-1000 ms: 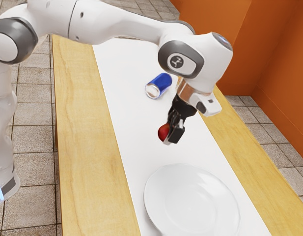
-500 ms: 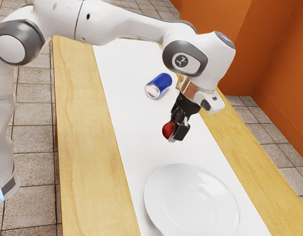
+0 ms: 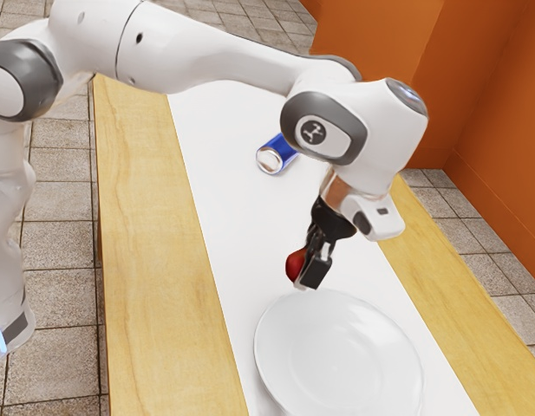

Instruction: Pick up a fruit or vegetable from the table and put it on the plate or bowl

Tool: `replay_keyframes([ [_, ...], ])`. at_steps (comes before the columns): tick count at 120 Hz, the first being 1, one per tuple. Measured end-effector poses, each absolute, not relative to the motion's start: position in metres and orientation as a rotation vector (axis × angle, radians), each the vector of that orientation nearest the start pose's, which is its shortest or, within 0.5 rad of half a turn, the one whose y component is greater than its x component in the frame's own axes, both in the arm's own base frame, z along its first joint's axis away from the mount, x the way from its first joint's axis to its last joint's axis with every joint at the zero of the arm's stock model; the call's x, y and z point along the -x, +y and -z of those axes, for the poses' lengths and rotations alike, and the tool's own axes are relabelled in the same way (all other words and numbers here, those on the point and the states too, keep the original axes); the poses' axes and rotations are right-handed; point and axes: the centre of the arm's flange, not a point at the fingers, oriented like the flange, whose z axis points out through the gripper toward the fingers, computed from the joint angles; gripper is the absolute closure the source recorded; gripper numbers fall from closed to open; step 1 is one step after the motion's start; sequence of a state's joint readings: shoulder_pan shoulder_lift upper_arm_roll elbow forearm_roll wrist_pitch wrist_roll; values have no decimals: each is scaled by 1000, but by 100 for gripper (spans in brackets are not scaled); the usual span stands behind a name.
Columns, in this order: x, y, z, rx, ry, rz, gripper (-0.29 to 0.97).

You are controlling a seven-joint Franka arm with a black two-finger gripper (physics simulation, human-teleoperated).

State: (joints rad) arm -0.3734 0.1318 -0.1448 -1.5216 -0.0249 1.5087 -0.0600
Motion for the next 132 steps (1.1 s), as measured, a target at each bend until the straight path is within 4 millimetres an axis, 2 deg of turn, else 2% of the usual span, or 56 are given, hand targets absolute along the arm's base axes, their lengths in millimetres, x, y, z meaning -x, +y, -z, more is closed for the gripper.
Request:
replay_keyframes([
  [16, -506, -302, -572, 3052, 746, -221, 28],
  [30, -497, -320, -577, 3047, 792, -204, 28],
  [49, -494, -348, -570, 3038, 850, -217, 28],
  [58, -495, -355, -571, 3041, 857, -210, 28],
  [70, -507, -358, -573, 3057, 844, -187, 27],
  [85, -528, -359, -557, 3067, 813, -196, 27],
  [108, -543, -368, -527, 3070, 800, -210, 27],
  [114, -546, -367, -525, 3075, 792, -205, 21],
  [128, -547, -362, -547, 3089, 781, -151, 10],
  [132, -543, -353, -577, 3099, 765, -89, 8],
])
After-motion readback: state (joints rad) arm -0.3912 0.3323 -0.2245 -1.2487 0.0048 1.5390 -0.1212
